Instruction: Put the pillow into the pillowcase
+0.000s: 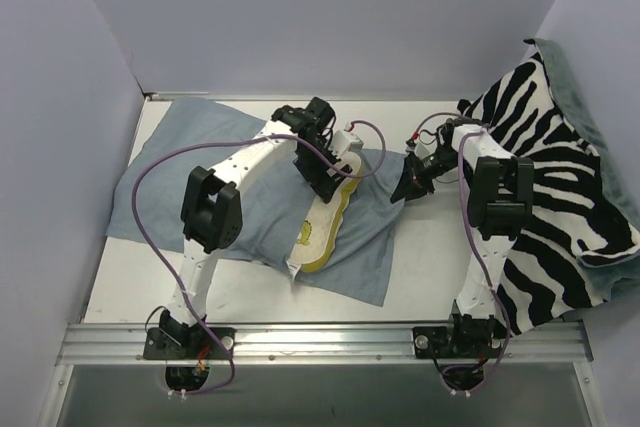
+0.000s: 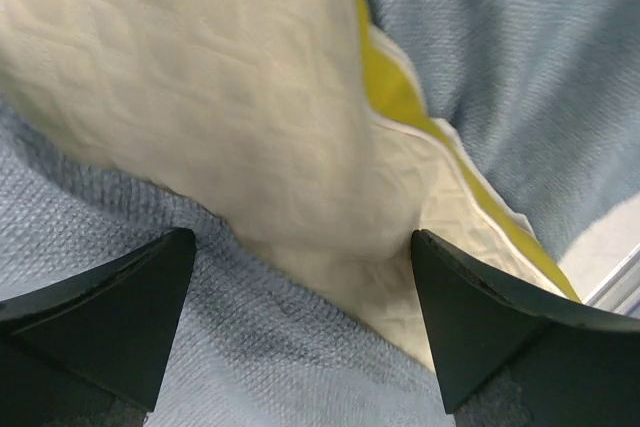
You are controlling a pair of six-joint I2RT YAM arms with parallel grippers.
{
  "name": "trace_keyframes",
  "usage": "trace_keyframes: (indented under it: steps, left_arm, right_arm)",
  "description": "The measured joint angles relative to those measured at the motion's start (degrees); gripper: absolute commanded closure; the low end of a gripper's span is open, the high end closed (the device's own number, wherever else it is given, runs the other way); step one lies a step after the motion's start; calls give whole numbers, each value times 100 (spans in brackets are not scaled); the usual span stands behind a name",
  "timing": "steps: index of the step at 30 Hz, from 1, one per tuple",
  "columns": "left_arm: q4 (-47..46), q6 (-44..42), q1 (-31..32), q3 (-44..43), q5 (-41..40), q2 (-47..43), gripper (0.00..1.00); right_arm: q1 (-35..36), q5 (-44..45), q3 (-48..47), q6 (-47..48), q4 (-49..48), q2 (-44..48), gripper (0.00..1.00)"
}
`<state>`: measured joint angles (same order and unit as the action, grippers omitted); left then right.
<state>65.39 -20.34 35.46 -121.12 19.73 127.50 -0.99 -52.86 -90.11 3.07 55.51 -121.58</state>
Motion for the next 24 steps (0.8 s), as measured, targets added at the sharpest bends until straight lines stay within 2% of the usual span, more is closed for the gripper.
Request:
trace_keyframes:
  steps: [3, 6, 7, 8, 9, 11, 12, 13, 14, 20, 23, 24]
  left_arm:
    - [-164, 343, 201, 372, -546, 0, 4]
    - [-273, 693, 389, 372, -1008, 46, 7]
    - [-278, 796, 431, 319, -1121, 94, 14]
    - [-278, 905, 452, 247, -1217, 179, 23]
    - [-275, 1001, 452, 151, -1272, 284, 50]
    - [-291, 1154, 382, 13, -1281, 501, 74]
    - [-299, 1172, 306, 0, -1182, 570, 81]
    - [-299, 1169, 190, 2, -1003, 603, 96]
    - [-295, 1172, 48, 4, -713, 610, 100]
    - [-337, 573, -1270, 352, 1965, 348, 100]
    - [-262, 229, -1740, 520, 3110, 181, 100]
    - [-243, 125, -1818, 560, 3390, 136, 100]
  right_arm:
    - [37, 0, 107, 2, -15, 9, 100]
    - [39, 42, 299, 4, -33, 31, 100]
    - [39, 87, 376, 7, -33, 39, 100]
    - [37, 129, 424, 13, -33, 44, 100]
    - [33, 175, 459, 17, -31, 46, 100]
    - [28, 295, 511, 39, -39, 70, 100]
    - [24, 396, 529, 68, -42, 101, 100]
    - [20, 511, 538, 109, -39, 138, 100]
    - [2, 621, 538, 149, -42, 190, 100]
    - [-240, 1047, 457, 308, -50, 420, 100]
    - [-221, 1156, 212, 310, -15, 448, 77]
    - [-190, 1215, 70, 297, -11, 461, 53]
